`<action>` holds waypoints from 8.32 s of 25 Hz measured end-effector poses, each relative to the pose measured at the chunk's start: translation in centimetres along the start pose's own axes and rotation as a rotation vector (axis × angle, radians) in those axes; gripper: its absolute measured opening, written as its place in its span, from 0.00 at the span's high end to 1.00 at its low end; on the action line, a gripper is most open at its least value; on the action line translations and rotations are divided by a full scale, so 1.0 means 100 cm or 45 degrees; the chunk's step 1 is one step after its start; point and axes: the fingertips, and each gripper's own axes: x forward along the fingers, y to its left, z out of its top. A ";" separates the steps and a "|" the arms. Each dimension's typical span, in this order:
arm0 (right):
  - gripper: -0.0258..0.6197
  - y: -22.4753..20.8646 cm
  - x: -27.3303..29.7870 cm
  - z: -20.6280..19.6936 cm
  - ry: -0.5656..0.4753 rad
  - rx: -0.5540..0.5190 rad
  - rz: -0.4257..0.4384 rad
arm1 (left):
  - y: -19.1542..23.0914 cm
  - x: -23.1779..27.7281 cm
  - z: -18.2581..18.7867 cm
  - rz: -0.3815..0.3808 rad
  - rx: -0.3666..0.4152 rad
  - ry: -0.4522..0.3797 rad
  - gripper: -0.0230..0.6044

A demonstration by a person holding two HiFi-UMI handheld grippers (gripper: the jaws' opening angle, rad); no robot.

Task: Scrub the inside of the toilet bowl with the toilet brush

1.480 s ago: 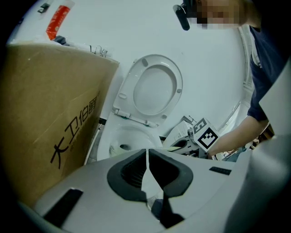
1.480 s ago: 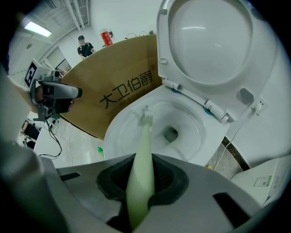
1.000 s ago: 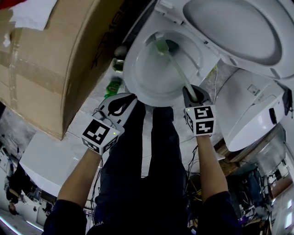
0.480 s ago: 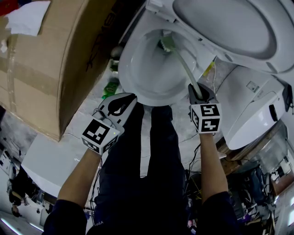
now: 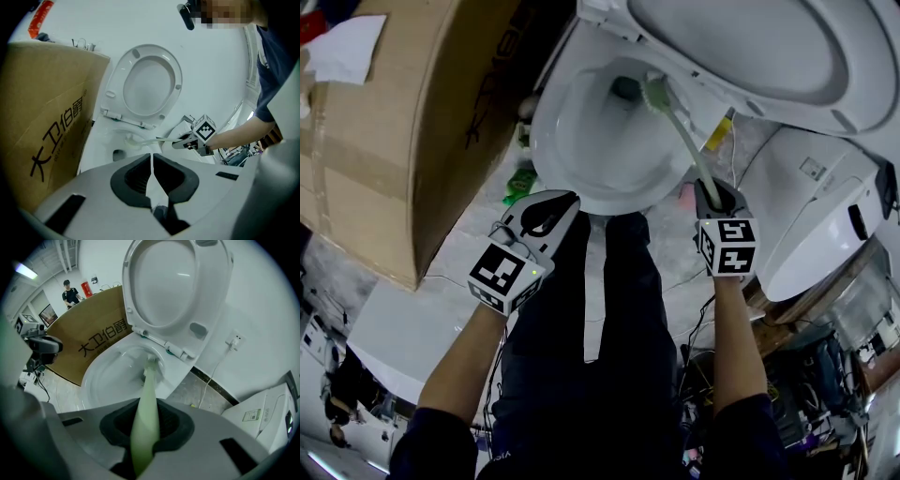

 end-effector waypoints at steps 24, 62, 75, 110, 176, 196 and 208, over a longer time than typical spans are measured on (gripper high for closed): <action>0.86 0.012 -0.012 -0.059 0.082 0.026 0.020 | -0.023 0.006 -0.012 -0.032 0.037 0.000 0.90; 0.86 0.135 -0.004 -0.093 0.150 -0.080 0.252 | -0.021 -0.028 -0.044 0.026 -0.032 -0.059 0.90; 0.86 0.159 0.005 -0.053 0.081 -0.087 0.247 | -0.004 -0.054 -0.043 0.060 -0.041 -0.092 0.90; 0.86 0.101 -0.097 0.059 -0.206 0.008 0.176 | -0.052 -0.088 0.103 0.109 0.151 -0.229 0.89; 0.86 0.115 -0.468 0.212 -1.000 -0.160 0.211 | -0.245 -0.290 0.308 0.217 0.584 -0.724 0.90; 0.86 0.119 -0.516 0.211 -1.103 -0.239 0.244 | -0.275 -0.297 0.312 0.242 0.621 -0.771 0.90; 0.86 0.117 -0.526 0.211 -1.115 -0.243 0.260 | -0.281 -0.292 0.310 0.248 0.631 -0.750 0.90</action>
